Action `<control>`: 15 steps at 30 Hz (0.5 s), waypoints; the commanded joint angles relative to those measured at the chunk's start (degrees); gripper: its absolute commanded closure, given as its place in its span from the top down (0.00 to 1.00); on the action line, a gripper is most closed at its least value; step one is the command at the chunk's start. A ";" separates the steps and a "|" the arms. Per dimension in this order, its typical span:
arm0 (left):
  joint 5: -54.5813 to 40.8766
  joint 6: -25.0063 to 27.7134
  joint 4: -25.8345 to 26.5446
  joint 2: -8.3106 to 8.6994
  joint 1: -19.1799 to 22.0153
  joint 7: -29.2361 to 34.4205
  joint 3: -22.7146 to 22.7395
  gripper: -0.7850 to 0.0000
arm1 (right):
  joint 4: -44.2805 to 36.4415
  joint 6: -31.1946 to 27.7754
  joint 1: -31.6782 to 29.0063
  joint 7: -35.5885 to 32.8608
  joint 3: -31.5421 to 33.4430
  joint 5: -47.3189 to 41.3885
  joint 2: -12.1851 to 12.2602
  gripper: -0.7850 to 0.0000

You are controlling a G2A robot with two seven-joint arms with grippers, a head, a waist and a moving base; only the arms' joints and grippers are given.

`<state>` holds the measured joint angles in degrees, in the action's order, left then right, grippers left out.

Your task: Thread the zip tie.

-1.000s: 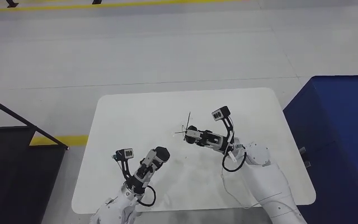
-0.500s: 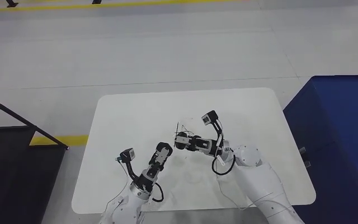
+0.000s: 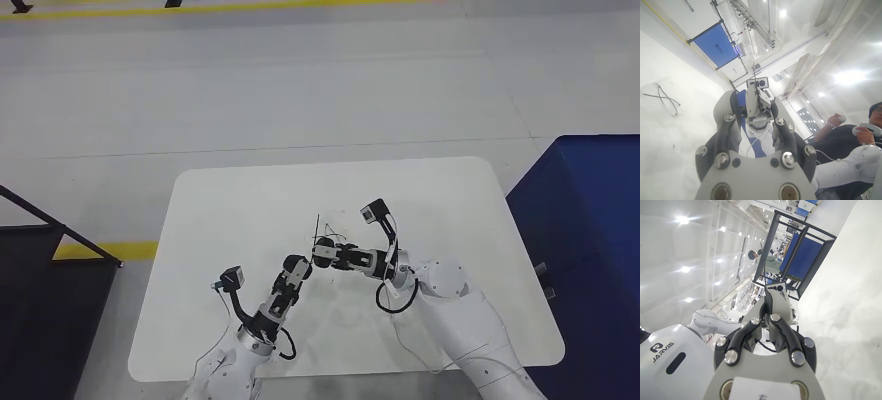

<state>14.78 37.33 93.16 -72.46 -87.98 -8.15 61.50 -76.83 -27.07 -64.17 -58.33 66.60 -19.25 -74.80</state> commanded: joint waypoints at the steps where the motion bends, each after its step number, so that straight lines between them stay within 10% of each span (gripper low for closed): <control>1: 0.42 -0.03 0.03 -0.08 -0.09 -0.20 0.01 0.40 | -0.09 -0.10 0.03 0.14 -0.09 0.57 0.10 0.00; 15: 0.15 0.11 1.07 -0.39 -0.92 0.60 0.49 0.35 | -0.28 -0.90 0.59 0.97 -0.57 3.31 0.71 0.00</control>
<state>14.60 37.64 94.21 -72.83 -88.88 -7.51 61.89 -77.06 -27.81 -63.63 -57.37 66.07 -16.22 -74.15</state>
